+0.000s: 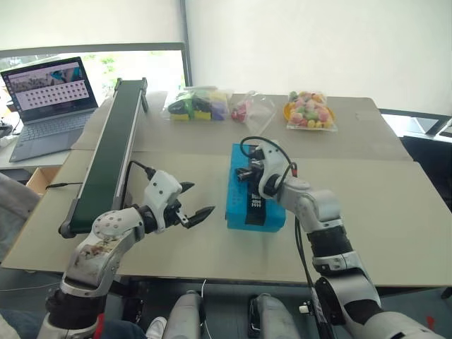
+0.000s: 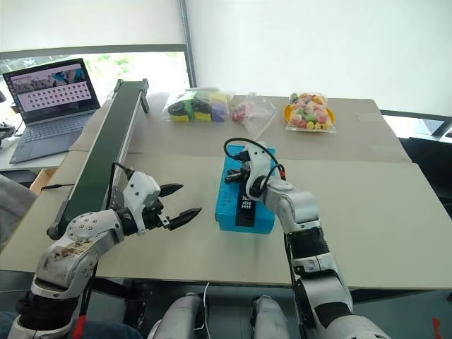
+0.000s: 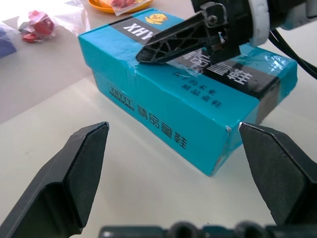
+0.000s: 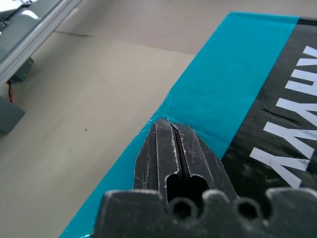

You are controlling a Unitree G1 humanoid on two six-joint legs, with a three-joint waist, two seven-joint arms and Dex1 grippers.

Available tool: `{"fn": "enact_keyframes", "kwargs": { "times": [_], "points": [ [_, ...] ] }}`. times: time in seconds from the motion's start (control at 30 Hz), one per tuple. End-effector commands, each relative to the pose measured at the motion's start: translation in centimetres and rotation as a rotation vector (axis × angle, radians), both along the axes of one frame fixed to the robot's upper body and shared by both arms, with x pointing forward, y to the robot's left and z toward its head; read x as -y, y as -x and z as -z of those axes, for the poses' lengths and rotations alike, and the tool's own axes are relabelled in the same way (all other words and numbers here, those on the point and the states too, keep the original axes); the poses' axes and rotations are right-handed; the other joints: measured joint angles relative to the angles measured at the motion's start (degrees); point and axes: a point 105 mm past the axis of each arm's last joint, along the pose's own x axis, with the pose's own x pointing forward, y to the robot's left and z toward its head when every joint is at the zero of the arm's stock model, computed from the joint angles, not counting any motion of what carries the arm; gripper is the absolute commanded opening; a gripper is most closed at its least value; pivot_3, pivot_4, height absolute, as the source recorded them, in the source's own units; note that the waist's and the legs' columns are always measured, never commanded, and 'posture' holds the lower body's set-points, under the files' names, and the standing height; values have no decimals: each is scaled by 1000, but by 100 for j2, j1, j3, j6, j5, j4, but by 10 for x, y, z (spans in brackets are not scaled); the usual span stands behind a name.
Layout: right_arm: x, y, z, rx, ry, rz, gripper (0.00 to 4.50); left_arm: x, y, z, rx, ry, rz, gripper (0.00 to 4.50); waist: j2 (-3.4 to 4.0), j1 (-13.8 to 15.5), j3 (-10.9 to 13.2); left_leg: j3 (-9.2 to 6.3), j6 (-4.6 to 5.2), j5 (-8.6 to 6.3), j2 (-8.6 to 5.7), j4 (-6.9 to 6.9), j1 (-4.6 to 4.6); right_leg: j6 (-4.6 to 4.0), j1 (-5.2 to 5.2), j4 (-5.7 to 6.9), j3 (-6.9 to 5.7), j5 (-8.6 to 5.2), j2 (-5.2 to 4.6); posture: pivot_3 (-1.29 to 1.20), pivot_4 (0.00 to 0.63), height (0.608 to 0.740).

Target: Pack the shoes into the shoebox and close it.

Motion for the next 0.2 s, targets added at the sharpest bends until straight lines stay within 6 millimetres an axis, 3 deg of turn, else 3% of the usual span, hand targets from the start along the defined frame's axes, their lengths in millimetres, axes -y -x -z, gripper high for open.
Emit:
{"fn": "enact_keyframes", "kwargs": {
  "times": [0.03,0.2],
  "points": [
    [23,18,-70,246,-78,-8,30,-4,-4,-19,44,72,-42,4500,1,10,1,5,7,4,-3,1,-2,29,2,-1,-2,17,1,0,150,701],
    [32,18,-56,209,-16,7,30,1,1,-19,15,99,-9,4500,-2,5,-1,19,-1,-1,-5,1,-1,33,12,-18,-7,16,0,0,150,701]
  ]
}}
